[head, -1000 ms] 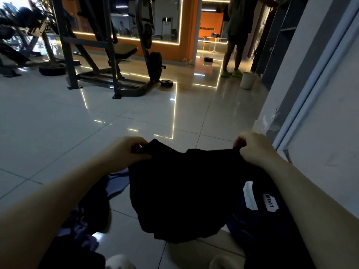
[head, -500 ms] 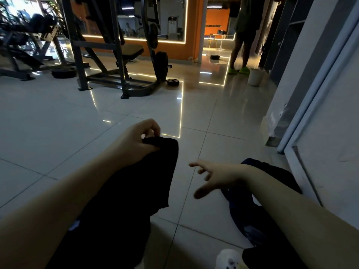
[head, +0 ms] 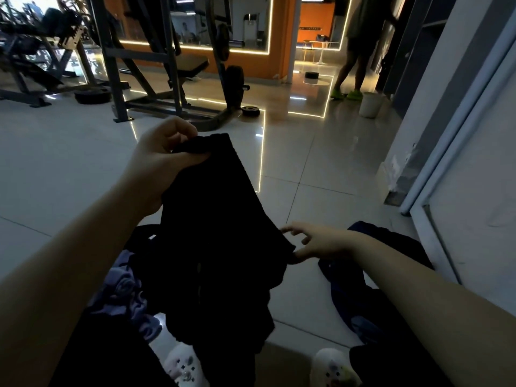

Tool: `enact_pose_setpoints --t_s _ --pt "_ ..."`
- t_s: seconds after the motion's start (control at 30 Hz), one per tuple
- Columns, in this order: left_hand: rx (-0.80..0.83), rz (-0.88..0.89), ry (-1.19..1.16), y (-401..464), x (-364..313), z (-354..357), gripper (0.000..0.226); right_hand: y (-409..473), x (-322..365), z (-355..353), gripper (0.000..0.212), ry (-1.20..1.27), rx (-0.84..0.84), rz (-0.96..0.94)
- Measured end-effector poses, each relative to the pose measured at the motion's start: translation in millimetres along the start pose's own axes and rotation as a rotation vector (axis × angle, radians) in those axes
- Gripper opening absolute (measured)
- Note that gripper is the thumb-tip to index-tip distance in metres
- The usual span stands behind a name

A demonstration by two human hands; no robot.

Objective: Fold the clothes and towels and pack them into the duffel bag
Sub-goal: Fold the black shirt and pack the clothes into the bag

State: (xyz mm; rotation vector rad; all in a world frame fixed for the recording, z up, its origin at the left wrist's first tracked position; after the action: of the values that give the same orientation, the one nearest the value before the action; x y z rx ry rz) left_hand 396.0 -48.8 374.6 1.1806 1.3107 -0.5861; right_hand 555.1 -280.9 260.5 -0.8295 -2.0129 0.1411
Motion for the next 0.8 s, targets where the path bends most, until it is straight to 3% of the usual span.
enact_pose_setpoints --t_s 0.1,0.17,0.23,0.3,0.37,0.43,0.5,0.6,0.67,0.8 --pt "0.012 -0.036 -0.088 0 6 -5 0.022 0 -18 -13 0.015 0.128 0.015 0.046" --pt "0.004 -0.093 -0.070 2 15 -13 0.021 -2 -23 -23 0.014 0.317 -0.006 0.037" --pt "-0.035 -0.176 0.021 4 27 -24 0.018 -6 -21 -34 0.016 0.604 -0.173 -0.012" --pt "-0.096 -0.255 0.119 4 36 -31 0.015 -14 -18 -46 0.014 0.729 -0.363 -0.088" --pt "-0.124 -0.292 0.163 4 40 -31 0.017 -21 -13 -47 0.011 0.630 -0.339 -0.069" --pt "-0.077 -0.265 0.246 3 39 -23 0.020 -22 -6 -33 0.029 0.394 -0.149 0.044" --pt "0.020 -0.121 0.515 3 34 -10 0.023 -18 6 -12 0.057 0.168 -0.019 0.056" --pt "0.161 0.115 0.794 2 18 21 0.031 -5 26 9 0.083 0.157 -0.050 -0.098" --pt "0.173 0.187 0.743 1 6 38 0.030 0 29 14 0.087 0.179 -0.068 -0.133" --pt "0.081 0.209 0.359 1 -17 44 0.025 6 11 28 0.073 0.044 0.134 -0.170"
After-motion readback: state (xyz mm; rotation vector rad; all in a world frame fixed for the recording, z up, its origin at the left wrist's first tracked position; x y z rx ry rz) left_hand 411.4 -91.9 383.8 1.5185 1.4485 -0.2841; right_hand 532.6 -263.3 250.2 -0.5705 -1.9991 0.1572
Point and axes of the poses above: each hand's wrist, its own y-axis towards the middle knuckle, its own z-axis out of the palm, x = y × z, the point moved 1 cm from there along y, towards the middle knuckle, and after that the axes turned 8 degrees about y, right-handed, at the moved point
